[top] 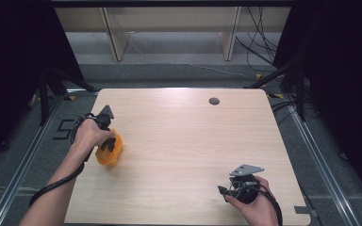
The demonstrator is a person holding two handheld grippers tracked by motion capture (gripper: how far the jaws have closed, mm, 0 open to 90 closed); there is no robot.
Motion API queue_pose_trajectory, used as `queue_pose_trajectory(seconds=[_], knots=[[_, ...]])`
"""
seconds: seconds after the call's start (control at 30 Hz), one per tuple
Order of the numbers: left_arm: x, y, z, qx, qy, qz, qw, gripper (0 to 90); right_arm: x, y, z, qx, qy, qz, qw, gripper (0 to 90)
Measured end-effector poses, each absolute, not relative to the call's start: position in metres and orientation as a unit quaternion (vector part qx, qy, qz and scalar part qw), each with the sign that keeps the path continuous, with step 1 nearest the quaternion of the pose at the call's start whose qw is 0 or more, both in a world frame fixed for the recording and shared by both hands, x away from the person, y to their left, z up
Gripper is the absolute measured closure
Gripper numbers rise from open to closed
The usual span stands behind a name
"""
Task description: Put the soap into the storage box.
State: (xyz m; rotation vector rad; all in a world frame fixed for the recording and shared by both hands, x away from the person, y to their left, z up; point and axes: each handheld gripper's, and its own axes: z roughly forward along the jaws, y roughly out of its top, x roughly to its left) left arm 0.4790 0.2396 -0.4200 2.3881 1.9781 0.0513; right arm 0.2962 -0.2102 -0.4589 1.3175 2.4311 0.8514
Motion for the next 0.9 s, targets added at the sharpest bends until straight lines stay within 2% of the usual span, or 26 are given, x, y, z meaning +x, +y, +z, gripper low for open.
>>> queue_pose_trajectory(seconds=[0.47, 0.7, 0.9], knots=[[0.472, 0.242, -0.413, 0.788, 0.613, 0.044, 0.04, 46.8, 0.296, -0.21, -0.459, 0.452, 0.834, 0.291, 0.124, 45.3], [0.46, 0.241, -0.397, 0.778, 0.618, 0.076, 0.085, 41.2, 0.296, -0.21, -0.459, 0.452, 0.834, 0.291, 0.124, 45.3], [0.433, 0.249, -0.368, 0.79, 0.586, 0.111, 0.142, 36.9, 0.296, -0.211, -0.459, 0.453, 0.833, 0.292, 0.123, 45.2]])
